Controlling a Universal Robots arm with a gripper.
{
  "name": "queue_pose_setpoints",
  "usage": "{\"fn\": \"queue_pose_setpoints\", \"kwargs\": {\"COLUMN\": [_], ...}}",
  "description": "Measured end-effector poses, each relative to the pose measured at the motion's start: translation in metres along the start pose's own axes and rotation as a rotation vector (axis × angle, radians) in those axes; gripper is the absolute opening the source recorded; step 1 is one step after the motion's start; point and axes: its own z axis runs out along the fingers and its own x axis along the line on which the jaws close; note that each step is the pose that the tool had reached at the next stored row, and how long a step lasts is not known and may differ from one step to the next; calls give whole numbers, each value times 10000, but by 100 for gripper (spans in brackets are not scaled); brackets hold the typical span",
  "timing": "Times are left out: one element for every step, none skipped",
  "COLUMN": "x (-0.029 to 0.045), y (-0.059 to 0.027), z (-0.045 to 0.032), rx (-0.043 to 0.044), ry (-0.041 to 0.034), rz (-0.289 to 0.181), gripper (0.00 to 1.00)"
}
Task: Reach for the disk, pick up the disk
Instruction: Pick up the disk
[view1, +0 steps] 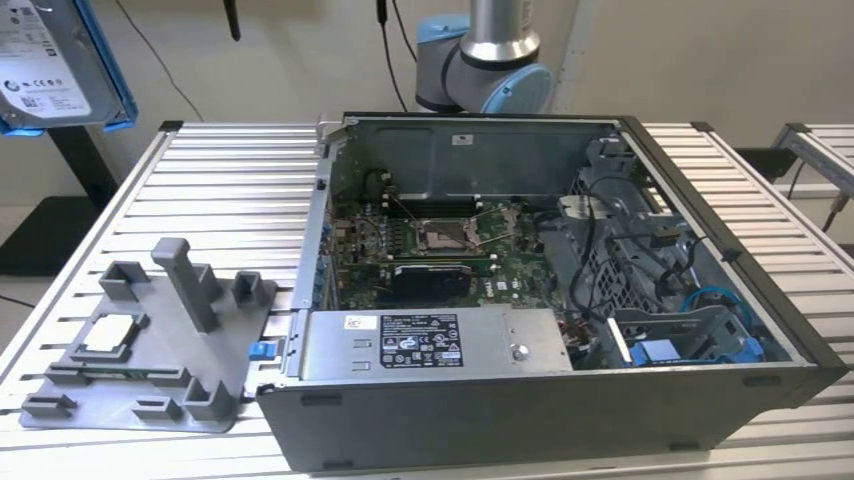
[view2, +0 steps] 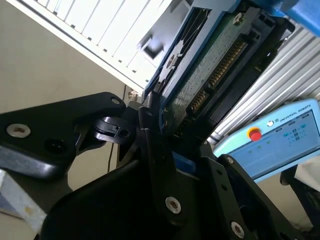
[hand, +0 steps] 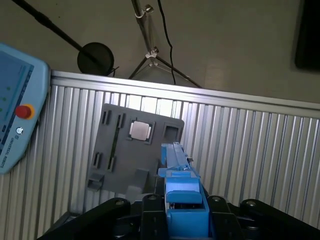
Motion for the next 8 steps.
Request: {"fn": "queue_pose_setpoints", "kwargs": {"x": [1, 2, 2, 3, 5, 6, 8, 10], "y": [-4, -13, -20, -33, -46, -60, -75, -93], "z": [0, 0, 0, -1, -1, -1, -2, -2], "rx": [2, 2, 2, 1, 1, 1, 1, 1], "ry": [0, 0, 0, 1, 0, 1, 0, 0], "rz": [-1, -2, 0, 0, 1, 1, 1, 1], "gripper": [0, 0, 0, 0, 0, 0, 0, 0]}}
